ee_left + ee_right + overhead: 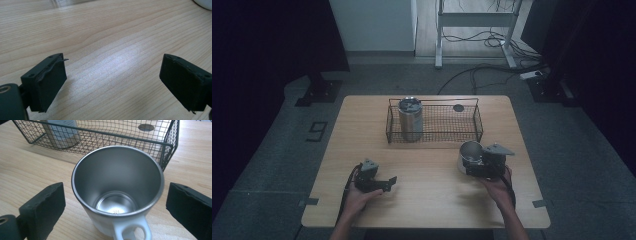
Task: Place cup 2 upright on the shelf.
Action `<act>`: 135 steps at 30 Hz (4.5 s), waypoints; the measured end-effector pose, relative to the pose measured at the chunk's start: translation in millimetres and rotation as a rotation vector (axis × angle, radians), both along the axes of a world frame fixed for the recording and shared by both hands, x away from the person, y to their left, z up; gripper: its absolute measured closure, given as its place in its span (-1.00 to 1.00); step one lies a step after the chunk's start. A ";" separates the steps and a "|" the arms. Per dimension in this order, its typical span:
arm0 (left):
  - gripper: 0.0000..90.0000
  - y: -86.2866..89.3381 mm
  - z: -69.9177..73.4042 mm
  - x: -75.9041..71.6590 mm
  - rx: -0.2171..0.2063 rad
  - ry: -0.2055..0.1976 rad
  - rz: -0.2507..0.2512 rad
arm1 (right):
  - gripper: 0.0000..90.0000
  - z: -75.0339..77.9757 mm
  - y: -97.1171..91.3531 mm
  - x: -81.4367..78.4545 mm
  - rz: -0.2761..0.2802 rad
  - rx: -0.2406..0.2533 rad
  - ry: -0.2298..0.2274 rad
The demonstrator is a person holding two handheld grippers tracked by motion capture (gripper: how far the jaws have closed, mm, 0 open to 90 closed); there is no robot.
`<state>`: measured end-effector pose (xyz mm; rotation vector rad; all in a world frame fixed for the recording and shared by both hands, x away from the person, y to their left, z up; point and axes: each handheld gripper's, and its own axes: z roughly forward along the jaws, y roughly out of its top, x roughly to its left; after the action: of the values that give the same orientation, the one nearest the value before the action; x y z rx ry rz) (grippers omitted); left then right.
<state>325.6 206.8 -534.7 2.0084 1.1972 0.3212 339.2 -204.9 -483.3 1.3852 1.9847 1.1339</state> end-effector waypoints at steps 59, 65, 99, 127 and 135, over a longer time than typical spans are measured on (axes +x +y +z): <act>-0.84 5.9 -0.9 -1.5 -0.018 0.021 0.002 | -0.85 22.6 5.7 20.7 0.060 -0.050 0.014; -0.84 6.9 -0.5 -1.3 -0.016 0.023 0.002 | -0.85 32.9 4.0 18.6 0.060 -0.043 -0.009; -0.81 2.3 4.9 -6.0 -0.023 -0.013 -0.013 | -0.85 74.6 9.0 20.8 0.072 0.010 -0.075; -0.81 0.3 0.3 -4.4 -0.013 0.012 -0.013 | -0.85 98.1 14.4 45.7 0.066 0.031 -0.080; -0.81 0.0 -0.2 -4.3 -0.014 0.014 -0.013 | -0.85 102.0 14.7 54.7 0.055 0.037 -0.080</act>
<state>321.3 206.8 -534.8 2.0087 1.1912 0.2923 393.8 -190.1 -381.4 1.2896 1.9658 1.2373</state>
